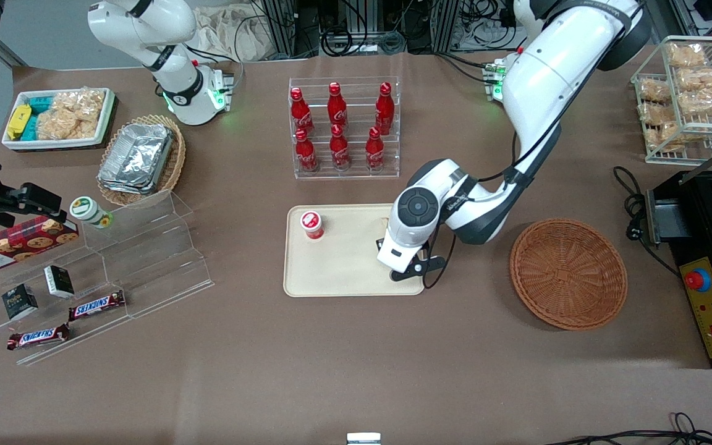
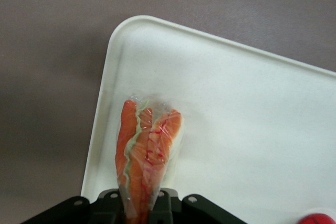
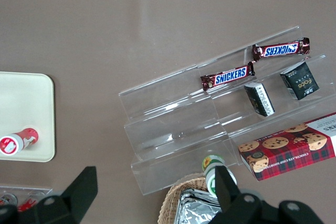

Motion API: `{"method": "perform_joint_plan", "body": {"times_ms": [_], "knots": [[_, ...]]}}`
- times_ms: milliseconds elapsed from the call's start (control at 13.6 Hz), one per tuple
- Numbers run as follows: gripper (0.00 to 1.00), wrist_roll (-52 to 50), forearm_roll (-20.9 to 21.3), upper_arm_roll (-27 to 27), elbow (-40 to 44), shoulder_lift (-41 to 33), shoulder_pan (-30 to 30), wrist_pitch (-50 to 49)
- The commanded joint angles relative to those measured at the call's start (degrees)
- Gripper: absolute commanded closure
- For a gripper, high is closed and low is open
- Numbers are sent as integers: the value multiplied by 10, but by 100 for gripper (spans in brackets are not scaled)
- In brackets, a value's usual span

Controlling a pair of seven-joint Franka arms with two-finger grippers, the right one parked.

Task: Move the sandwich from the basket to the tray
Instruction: 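Lower the sandwich onto the tray and open the left gripper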

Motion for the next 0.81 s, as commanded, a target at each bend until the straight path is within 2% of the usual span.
{"method": "perform_joint_plan", "body": {"times_ms": [0, 147, 294, 514, 734], "knots": [[67, -12, 17, 0, 14, 11, -4, 11], [29, -12, 20, 0, 15, 10, -4, 12], [0, -32, 21, 0, 20, -3, -1, 8], [0, -83, 21, 3, 21, -91, 3, -33], [0, -91, 12, 9, 21, -190, 41, -92]]}}
